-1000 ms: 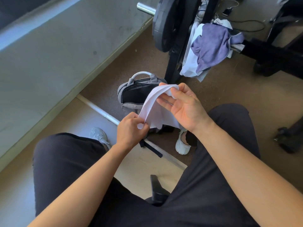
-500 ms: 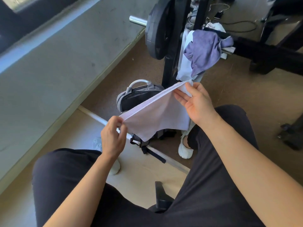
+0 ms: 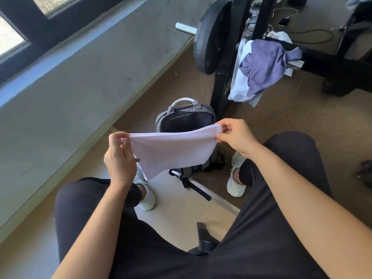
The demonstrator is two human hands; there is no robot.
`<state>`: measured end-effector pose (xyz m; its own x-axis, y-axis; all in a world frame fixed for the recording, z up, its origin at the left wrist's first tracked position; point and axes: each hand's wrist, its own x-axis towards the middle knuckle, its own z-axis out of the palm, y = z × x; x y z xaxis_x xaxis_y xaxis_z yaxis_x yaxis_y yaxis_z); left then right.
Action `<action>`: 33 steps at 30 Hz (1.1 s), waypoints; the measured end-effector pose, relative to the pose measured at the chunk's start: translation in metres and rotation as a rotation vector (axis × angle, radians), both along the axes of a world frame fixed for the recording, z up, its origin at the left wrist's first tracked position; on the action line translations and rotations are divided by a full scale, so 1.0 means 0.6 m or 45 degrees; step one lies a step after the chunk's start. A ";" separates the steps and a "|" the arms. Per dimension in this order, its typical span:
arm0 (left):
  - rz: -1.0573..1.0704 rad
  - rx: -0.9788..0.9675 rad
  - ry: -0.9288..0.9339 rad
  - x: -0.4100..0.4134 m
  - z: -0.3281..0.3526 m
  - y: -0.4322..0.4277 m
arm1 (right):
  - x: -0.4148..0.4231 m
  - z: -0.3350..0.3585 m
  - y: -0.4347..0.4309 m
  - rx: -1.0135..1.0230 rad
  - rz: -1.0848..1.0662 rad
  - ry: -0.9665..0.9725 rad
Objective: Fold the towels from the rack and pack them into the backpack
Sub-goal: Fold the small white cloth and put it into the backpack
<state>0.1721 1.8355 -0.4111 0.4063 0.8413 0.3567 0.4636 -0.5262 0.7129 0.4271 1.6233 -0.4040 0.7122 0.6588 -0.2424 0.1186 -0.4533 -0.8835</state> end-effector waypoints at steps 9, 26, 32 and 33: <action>-0.235 -0.111 0.115 -0.011 0.010 0.004 | 0.008 0.022 -0.005 0.121 -0.111 0.051; 0.020 -0.319 0.203 -0.012 -0.017 0.011 | 0.002 -0.003 -0.004 -0.330 0.212 0.152; 0.018 -0.403 0.115 -0.009 -0.011 0.010 | 0.011 -0.009 -0.007 -0.182 -0.011 -0.095; 0.033 -0.451 0.082 -0.009 -0.013 0.012 | 0.012 -0.011 -0.007 -0.171 -0.046 -0.144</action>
